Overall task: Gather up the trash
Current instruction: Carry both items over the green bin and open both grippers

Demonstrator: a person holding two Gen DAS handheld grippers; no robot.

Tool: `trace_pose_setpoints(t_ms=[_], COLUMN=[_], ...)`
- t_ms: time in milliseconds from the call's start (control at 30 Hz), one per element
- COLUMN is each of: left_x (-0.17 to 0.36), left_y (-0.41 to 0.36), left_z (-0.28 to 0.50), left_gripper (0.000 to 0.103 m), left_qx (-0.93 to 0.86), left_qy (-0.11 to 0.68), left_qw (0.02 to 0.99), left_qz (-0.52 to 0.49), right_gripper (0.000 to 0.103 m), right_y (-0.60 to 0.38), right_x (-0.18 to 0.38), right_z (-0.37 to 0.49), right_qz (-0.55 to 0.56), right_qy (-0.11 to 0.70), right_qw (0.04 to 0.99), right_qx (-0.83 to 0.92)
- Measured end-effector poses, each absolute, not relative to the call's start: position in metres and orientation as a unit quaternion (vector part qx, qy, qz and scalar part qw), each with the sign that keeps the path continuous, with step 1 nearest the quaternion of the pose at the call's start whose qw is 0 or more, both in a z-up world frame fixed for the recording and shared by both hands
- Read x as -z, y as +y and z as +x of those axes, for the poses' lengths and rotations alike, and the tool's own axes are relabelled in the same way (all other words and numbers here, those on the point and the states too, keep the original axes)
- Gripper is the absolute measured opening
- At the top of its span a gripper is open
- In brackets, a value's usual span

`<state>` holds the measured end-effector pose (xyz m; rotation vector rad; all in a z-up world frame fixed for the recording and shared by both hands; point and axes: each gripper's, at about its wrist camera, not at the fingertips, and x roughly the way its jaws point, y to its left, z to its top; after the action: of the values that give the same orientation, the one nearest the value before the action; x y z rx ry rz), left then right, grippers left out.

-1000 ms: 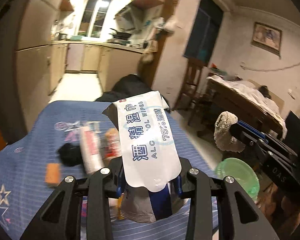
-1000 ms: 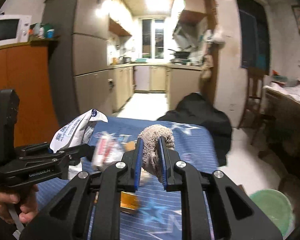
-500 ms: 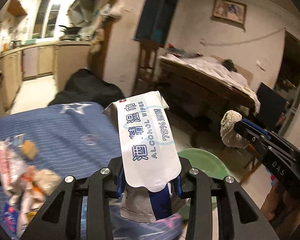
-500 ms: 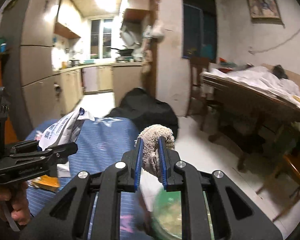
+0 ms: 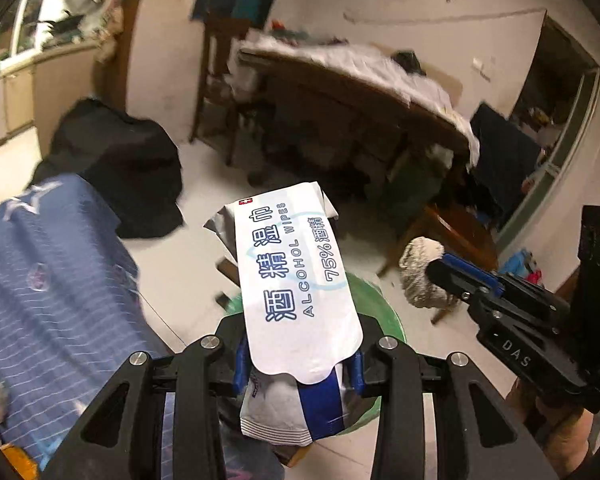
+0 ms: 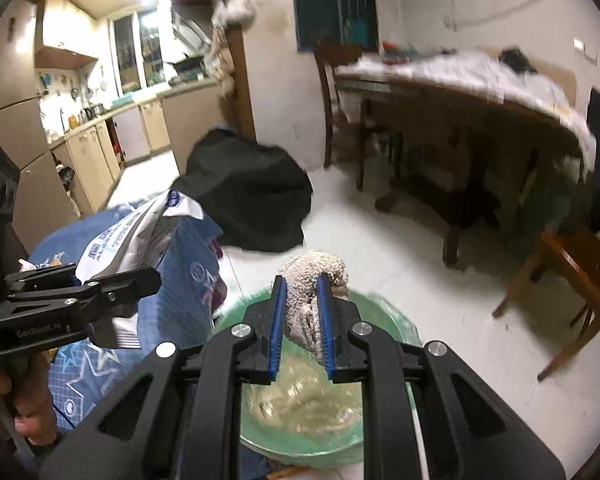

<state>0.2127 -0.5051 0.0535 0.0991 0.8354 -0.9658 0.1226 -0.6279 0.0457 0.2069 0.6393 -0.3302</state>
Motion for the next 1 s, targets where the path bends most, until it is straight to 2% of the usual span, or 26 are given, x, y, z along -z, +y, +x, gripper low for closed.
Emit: trace_pose_setpoints(t_ms=[233, 467, 800, 833, 900, 1000], left_x=[0.006, 0.057, 0.061, 0.061, 0.058, 0.058], left_y=[-0.571, -0.597, -0.568, -0.567, -0.568, -0.565], left_z=[0.233, 0.247, 0.246, 0.245, 0.243, 0.243], left_gripper=[0.038, 0.039, 0.041, 0.042, 0.050, 0.063], left_qx=[0.445, 0.431, 0.426, 0.424, 0.420, 0.414], left_qy=[0.458, 0.494, 0.491, 0.489, 0.487, 0.482], left_qw=[0.765, 0.749, 0.754, 0.756, 0.759, 0.766], left_qz=[0.085, 0.098, 0.097, 0.099, 0.101, 0.105], right_gripper=[0.014, 0.015, 0.017, 0.017, 0.019, 0.029], right_y=[-0.652, -0.651, -0.667, -0.666, -0.667, -0.671], right_x=[-0.009, 0.010, 0.013, 0.014, 0.015, 0.015], right_z=[0.139, 0.138, 0.137, 0.137, 0.136, 0.132], right_qz=[0.142, 0.156, 0.163, 0.163, 0.164, 0.170], right_qy=[0.374, 0.389, 0.392, 0.392, 0.391, 0.385], right_qw=[0.905, 0.898, 0.895, 0.895, 0.895, 0.896], right_qx=[0.142, 0.134, 0.136, 0.136, 0.138, 0.143])
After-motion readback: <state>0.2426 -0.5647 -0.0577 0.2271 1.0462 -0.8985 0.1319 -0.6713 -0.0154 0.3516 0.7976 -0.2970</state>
